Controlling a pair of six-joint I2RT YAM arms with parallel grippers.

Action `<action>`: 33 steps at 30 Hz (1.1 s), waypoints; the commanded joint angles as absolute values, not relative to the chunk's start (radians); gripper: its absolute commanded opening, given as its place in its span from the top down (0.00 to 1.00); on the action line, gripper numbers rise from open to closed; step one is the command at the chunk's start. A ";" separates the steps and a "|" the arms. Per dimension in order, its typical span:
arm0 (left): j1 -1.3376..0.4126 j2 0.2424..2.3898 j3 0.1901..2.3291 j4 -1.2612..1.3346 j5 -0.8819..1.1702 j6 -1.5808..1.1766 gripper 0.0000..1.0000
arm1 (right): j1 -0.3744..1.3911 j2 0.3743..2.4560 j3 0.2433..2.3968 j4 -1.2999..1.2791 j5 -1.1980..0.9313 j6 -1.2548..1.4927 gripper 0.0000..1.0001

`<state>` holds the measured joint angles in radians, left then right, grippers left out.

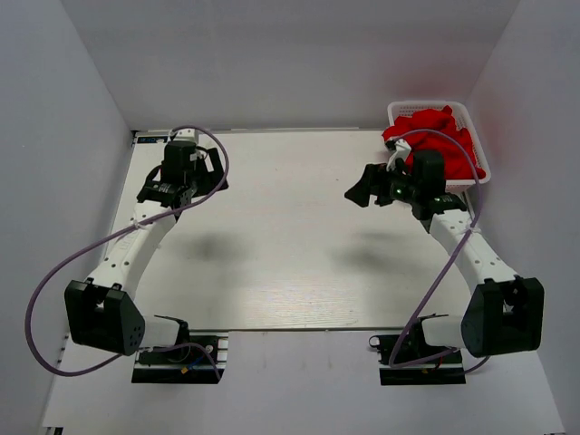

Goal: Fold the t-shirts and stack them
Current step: Grab crumpled tshirt from bin with the right arm

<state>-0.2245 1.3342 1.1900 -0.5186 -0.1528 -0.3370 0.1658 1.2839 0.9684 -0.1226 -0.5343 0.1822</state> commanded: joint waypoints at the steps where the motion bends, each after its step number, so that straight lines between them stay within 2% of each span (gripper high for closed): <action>1: -0.227 1.263 1.163 -0.535 -0.104 -0.360 0.00 | 0.178 1.336 1.018 -0.143 -0.540 0.144 0.10; 5: -0.227 1.210 1.140 -0.525 -0.094 -0.360 0.00 | 0.179 1.361 1.074 -0.176 -0.523 0.105 0.10; 7: -0.227 1.197 1.129 -0.506 -0.094 -0.360 0.00 | 0.179 1.364 1.115 -0.190 -0.444 0.074 0.10; 13: -0.227 1.197 1.120 -0.485 -0.075 -0.360 0.00 | 0.178 1.407 1.236 -0.122 -0.056 0.038 0.10; 14: -0.227 1.197 1.120 -0.485 -0.065 -0.360 0.00 | 0.173 1.425 1.239 -0.098 0.135 0.040 0.10; 16: -0.227 1.206 1.120 -0.456 -0.049 -0.339 0.00 | 0.173 1.487 1.322 -0.116 0.259 0.040 0.10; 18: -0.227 1.215 1.120 -0.445 -0.034 -0.339 0.00 | 0.155 1.522 1.376 -0.171 0.259 0.029 0.10; 20: -0.227 1.238 1.120 -0.434 -0.034 -0.339 0.00 | 0.127 1.642 1.547 -0.288 0.287 0.087 0.14; 23: -0.227 1.267 1.120 -0.425 -0.011 -0.328 0.00 | 0.075 1.824 1.793 -0.523 0.345 0.167 0.14; 29: -0.227 1.319 1.149 -0.461 -0.011 -0.319 0.00 | 0.015 2.024 2.017 -0.548 0.377 0.193 0.11; 33: -0.227 1.319 1.111 -0.447 -0.020 -0.308 0.00 | -0.041 2.100 2.071 -0.549 0.360 0.210 0.11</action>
